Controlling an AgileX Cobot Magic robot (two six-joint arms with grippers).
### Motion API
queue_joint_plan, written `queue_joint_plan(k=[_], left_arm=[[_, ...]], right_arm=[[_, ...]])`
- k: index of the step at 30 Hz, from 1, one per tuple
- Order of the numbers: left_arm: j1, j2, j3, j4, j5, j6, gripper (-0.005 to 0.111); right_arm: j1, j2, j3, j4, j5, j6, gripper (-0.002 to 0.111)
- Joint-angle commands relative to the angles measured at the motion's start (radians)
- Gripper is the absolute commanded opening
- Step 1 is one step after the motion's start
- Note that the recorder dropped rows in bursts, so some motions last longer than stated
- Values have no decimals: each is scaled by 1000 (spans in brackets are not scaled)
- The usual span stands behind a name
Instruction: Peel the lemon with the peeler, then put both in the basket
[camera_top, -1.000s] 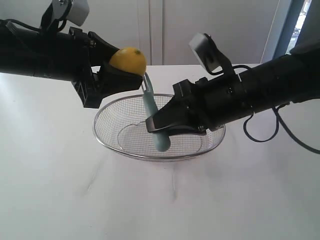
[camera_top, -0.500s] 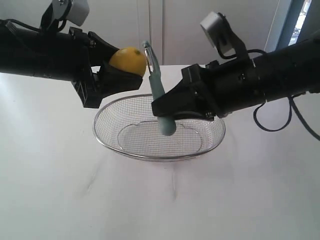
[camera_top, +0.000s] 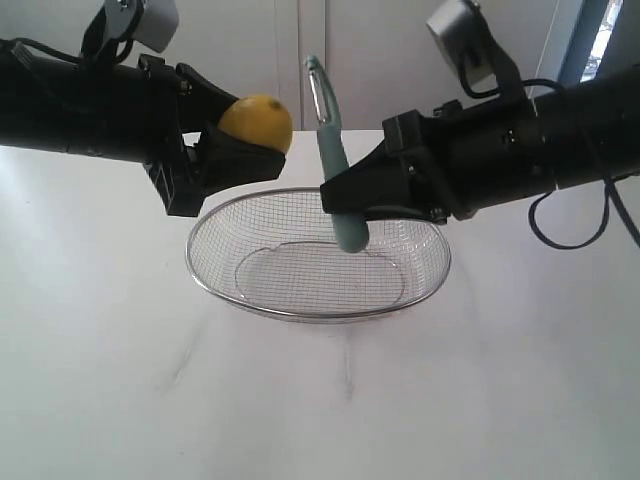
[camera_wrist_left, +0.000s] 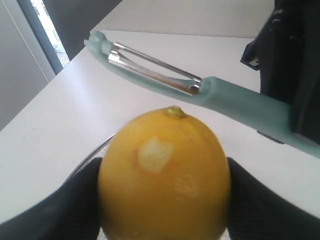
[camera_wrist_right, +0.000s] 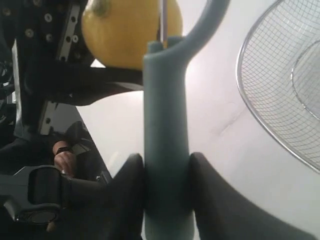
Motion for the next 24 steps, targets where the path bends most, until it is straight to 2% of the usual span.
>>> queue_joint_plan(k=[1,15,24], left_arm=[[-8,-12,-2,-27,16,-4,0],[-8,-12,-2,-23,12,-2,0],[-8,-12,-2,-23,10,-2,0]], right_arm=[[-5,-10,0,-59,-46,-15,0],[-5,-10,0,-206,-211,-13,0],[-3,2,-77,-430,-266,41,0]])
